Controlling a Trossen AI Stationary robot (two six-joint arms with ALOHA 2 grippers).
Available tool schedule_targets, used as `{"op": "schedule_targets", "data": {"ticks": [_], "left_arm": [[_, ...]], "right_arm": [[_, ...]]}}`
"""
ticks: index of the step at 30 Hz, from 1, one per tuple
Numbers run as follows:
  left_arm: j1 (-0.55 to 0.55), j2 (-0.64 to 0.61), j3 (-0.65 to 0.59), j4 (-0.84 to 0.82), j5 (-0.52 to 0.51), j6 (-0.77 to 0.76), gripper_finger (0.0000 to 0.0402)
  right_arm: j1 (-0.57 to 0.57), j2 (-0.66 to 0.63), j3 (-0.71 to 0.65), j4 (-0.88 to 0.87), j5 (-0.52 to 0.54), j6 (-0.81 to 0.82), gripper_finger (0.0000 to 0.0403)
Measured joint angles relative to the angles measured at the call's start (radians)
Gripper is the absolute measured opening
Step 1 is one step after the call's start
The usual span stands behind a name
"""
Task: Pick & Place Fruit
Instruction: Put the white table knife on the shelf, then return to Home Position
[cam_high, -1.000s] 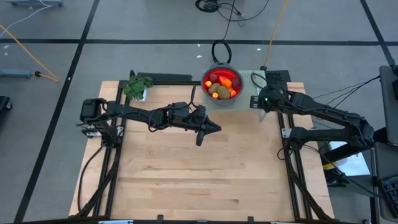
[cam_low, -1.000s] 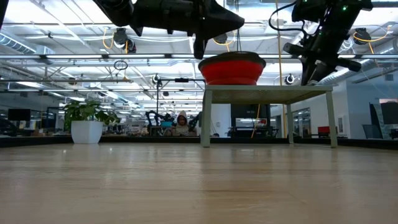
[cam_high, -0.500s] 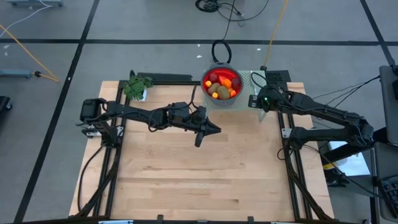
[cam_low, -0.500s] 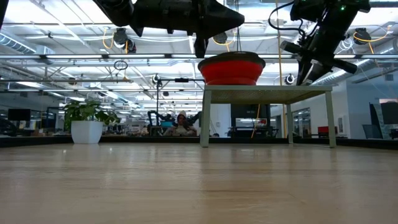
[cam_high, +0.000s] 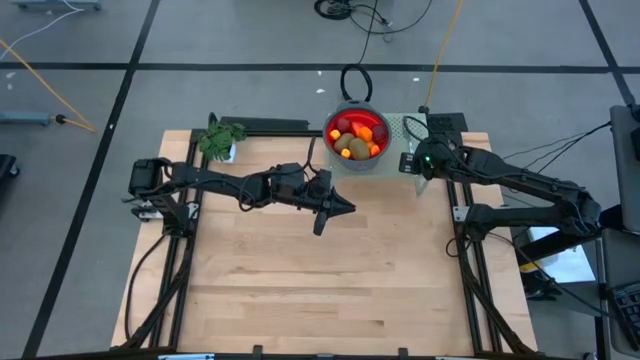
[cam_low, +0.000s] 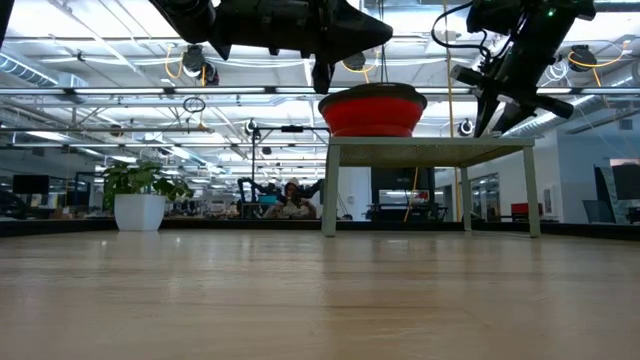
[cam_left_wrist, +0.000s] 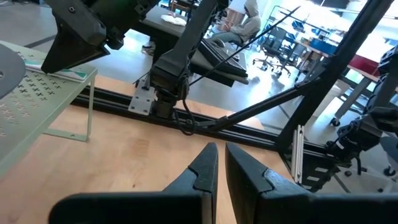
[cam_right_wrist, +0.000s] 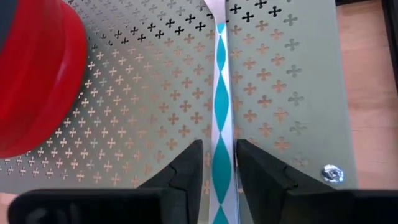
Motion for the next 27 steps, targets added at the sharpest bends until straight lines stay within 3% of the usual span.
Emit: {"op": "schedule_targets", "data": {"ticks": [19,27], "left_arm": [[-0.006,0.0,0.0,0.0,-0.001,-0.023,0.0026],[-0.028,-0.035,0.0,-0.026,-0.039,0.004,0.0026]], "right_arm": [[0.003,-0.158,-0.002,-0.036,0.0,-0.088,0.0085],[0.042,-0.28,-0.002,-0.028,0.0,-0.285,0.0024]]}}
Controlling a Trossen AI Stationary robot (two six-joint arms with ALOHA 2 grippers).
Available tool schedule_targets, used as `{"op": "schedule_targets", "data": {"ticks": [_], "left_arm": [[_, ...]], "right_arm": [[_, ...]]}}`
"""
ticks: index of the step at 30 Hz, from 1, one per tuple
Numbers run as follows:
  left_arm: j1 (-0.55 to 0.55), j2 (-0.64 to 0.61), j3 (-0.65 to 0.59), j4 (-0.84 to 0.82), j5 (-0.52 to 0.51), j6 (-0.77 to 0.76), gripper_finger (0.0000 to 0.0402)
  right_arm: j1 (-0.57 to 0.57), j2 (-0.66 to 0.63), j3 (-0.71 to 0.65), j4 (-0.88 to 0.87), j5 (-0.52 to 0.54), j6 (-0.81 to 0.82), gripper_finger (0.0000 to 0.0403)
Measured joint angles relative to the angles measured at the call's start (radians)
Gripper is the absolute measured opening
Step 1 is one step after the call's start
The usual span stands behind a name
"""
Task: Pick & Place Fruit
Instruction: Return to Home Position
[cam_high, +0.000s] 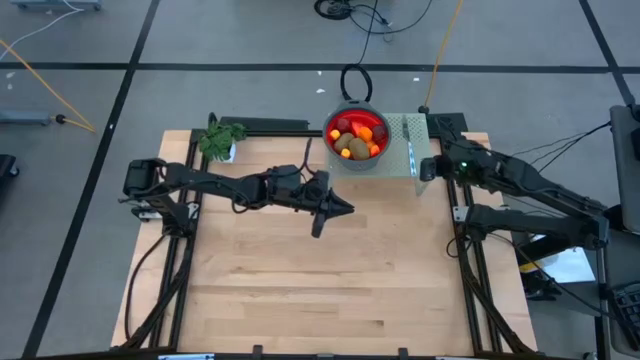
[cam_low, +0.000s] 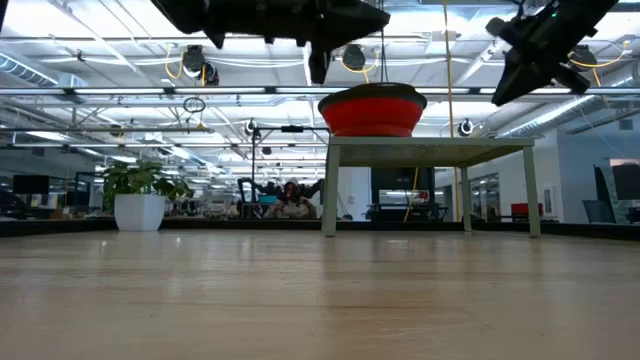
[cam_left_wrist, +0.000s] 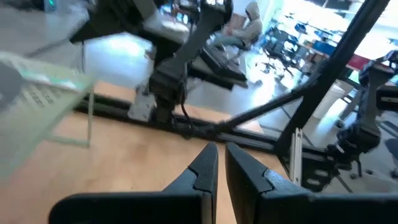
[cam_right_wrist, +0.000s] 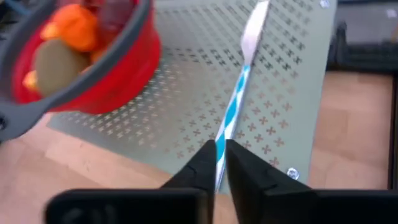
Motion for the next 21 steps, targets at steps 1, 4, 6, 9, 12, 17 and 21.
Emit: {"op": "schedule_targets", "data": {"ticks": [1,4,6,9,12,17,21], "left_arm": [[-0.004,-0.008,0.001,-0.003,-0.015,0.008,0.0026],[-0.015,-0.035,0.002,-0.049,-0.047,0.023,0.0026],[-0.021,-0.039,0.002,-0.052,-0.062,0.023,0.0026],[-0.031,-0.051,0.001,-0.06,-0.069,0.019,0.0025],[-0.039,-0.053,0.001,-0.054,-0.069,0.025,0.0011],[-0.042,-0.065,0.001,-0.055,-0.068,0.031,0.0006],[-0.041,-0.077,0.0,-0.074,-0.075,0.055,0.0003]], "right_arm": [[0.006,-0.015,0.0,0.0,0.0,-0.028,0.0013],[0.021,-0.06,0.0,0.0,0.0,-0.088,0.0006],[0.029,-0.09,0.0,0.0,0.0,-0.118,0.0005],[0.044,-0.136,0.0,0.001,0.0,-0.168,0.0001],[0.062,-0.18,0.0,0.01,0.0,-0.217,0.0001],[0.086,-0.244,0.001,0.015,0.0,-0.279,0.0001],[0.092,-0.288,0.001,0.015,0.001,-0.311,0.0]]}}
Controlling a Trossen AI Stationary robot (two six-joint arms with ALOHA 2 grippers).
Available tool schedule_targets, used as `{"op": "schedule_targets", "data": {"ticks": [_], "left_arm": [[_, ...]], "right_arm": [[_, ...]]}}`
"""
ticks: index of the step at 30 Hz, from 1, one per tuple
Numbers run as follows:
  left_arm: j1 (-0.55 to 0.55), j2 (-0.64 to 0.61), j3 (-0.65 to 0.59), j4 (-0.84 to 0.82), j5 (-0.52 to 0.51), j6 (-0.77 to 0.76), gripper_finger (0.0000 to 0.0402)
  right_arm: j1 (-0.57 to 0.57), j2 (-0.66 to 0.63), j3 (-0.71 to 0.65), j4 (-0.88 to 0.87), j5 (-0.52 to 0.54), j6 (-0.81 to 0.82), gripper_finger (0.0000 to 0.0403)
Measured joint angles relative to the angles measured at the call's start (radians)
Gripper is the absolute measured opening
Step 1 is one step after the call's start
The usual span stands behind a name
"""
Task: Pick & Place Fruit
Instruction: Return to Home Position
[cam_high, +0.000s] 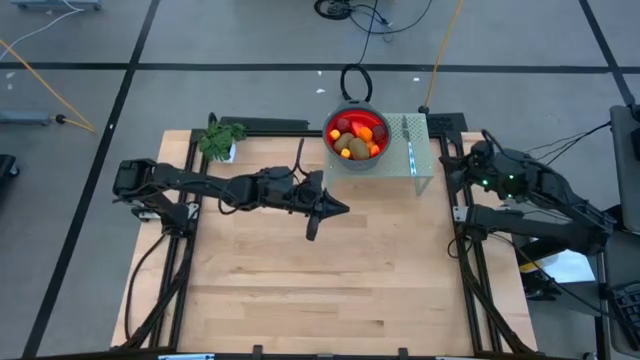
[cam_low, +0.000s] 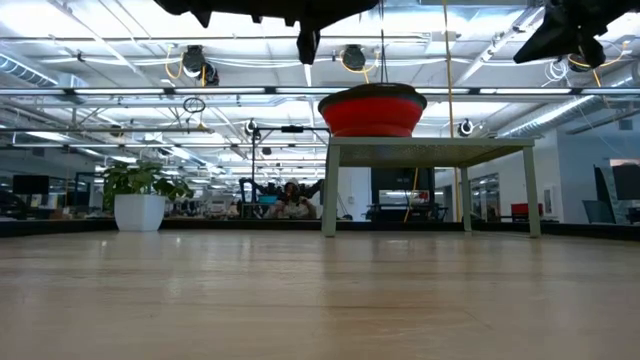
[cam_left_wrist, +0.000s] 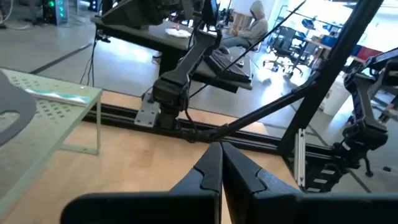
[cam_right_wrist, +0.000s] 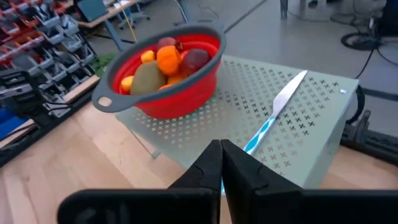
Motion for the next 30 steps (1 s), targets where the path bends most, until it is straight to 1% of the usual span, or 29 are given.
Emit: {"op": "schedule_targets", "data": {"ticks": [3,6,8,10,14,19,23,28,30], "left_arm": [[0.004,-0.01,-0.004,-0.024,-0.012,0.003,0.0002],[0.015,-0.015,-0.02,-0.01,-0.017,0.009,0.0002],[0.031,-0.025,-0.047,0.02,-0.004,0.0,0.0001],[0.046,-0.031,-0.076,0.088,0.014,-0.015,0.0001],[0.067,-0.092,-0.168,0.169,0.008,-0.055,0.0001],[0.067,-0.221,-0.314,0.207,-0.084,-0.064,0.0001],[0.067,-0.341,-0.415,0.2,-0.154,-0.064,0.0002],[0.067,-0.474,-0.516,0.194,-0.201,-0.064,0.0002],[0.067,-0.52,-0.541,0.146,-0.205,-0.064,0.0001]], "right_arm": [[0.0,-0.028,0.0,0.0,0.0,-0.021,0.0],[0.0,-0.053,-0.01,0.015,0.0,-0.028,0.0],[0.0,-0.073,-0.038,0.044,-0.003,-0.029,0.0],[0.0,-0.091,-0.073,0.072,-0.007,-0.029,0.0],[0.0,-0.125,-0.13,0.123,-0.027,-0.034,0.0],[0.0,-0.165,-0.147,0.12,-0.024,-0.068,0.0],[-0.001,-0.214,-0.147,0.148,-0.022,-0.119,0.0],[-0.001,-0.287,-0.147,0.157,-0.022,-0.13,0.0],[-0.001,-0.31,-0.147,0.157,-0.024,-0.128,0.0]]}}
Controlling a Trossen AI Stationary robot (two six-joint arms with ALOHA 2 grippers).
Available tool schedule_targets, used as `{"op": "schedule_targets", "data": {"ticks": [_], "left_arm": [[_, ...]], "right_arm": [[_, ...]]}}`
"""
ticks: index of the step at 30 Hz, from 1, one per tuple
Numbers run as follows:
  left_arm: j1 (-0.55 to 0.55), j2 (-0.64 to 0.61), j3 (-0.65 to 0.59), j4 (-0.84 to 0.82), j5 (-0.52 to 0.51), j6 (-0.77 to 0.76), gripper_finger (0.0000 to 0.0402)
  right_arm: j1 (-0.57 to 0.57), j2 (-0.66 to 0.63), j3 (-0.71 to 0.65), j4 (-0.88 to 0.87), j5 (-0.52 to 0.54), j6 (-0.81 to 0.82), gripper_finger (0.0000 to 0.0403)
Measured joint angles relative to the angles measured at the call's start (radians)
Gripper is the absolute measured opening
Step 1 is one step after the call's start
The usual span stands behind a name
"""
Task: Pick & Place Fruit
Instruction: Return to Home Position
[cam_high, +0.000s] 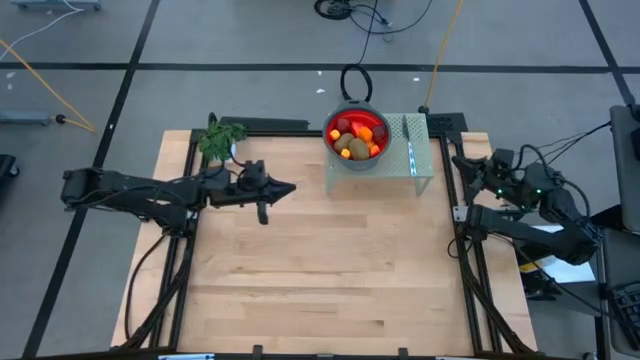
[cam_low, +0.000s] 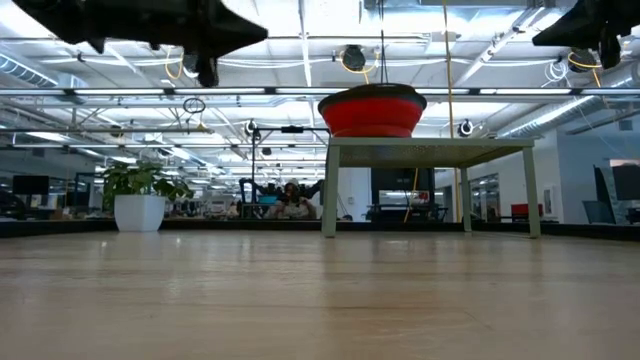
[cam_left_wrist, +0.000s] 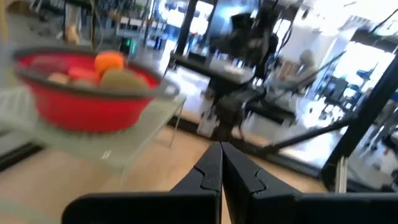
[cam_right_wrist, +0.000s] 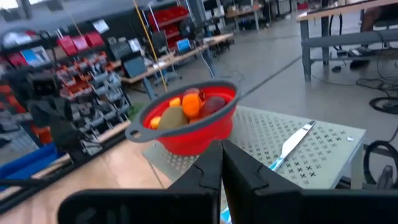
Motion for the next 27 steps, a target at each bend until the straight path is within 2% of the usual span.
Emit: {"op": "schedule_targets", "data": {"ticks": [4,8,13,17,21,27], "left_arm": [[0.0,-0.078,-0.021,-0.148,-0.008,-0.033,0.0001],[0.0,-0.13,-0.024,-0.27,-0.008,-0.044,0.0001],[0.0,-0.162,-0.024,-0.291,-0.02,-0.007,0.0001],[0.0,-0.165,-0.024,-0.297,-0.025,0.026,0.0001],[0.0,-0.167,-0.064,-0.243,-0.02,0.016,0.0001],[0.001,-0.203,-0.219,0.014,-0.004,-0.03,0.0001]], "right_arm": [[0.0,-0.019,-0.01,0.01,-0.002,0.003,0.0],[0.0,-0.022,-0.081,0.069,-0.005,0.016,0.0],[0.0,-0.021,-0.233,0.295,-0.081,0.017,0.0],[0.0,-0.021,-0.293,0.343,-0.105,0.028,0.0],[0.0,-0.021,-0.301,0.328,-0.106,0.023,0.0],[0.0,-0.06,-0.301,0.29,-0.078,0.017,0.0]]}}
